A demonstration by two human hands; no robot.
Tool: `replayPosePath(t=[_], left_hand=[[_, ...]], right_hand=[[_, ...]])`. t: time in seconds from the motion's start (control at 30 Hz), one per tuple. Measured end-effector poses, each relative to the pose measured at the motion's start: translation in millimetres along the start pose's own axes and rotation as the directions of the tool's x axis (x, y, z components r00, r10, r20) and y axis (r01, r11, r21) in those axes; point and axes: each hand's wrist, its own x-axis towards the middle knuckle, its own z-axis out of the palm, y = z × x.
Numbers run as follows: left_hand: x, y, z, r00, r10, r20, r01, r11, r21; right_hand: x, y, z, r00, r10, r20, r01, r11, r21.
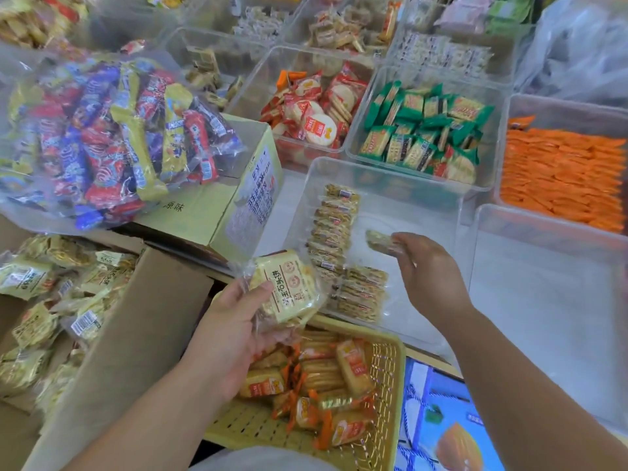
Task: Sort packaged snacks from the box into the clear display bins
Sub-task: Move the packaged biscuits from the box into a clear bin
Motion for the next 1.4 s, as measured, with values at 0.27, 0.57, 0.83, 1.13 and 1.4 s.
replayPosePath(t=[0.27, 0.57, 0.83, 1.13, 1.4], left_hand=[[5.0, -5.2, -12.4, 0.999, -0.002, -0.037, 0.0, 0.999, -0.04], [3.0, -7.0, -13.2, 0.997, -0.033, -0.074, 0.028, 0.997, -0.072], [-1.1, -0.9, -9.7, 0.999, -0.016, -0.033, 0.012, 0.992, -0.123], [-6.1, 8.1, -7.0, 0.998, 0.06, 0.013, -0.06, 0.998, -0.02], [-9.2, 5.9, 1.3, 0.987, 0.162, -0.014, -0.155, 0.963, 0.221]], right_hand=[[35.1, 37.3, 48.7, 0.919, 0.175, 0.353, -0.162, 0.985, -0.067], [39.6, 35.9, 64.1, 0.821, 0.178, 0.543, -0.171, 0.983, -0.063], [37.6, 33.3, 55.5, 0.733, 0.197, 0.651, -0.151, 0.98, -0.127], [13.4, -15.2, 22.6, 0.913, 0.053, 0.406, -0.071, 0.997, 0.029], [-49.8, -93.1, -4.8, 0.884, -0.305, 0.354, 0.13, 0.888, 0.441]])
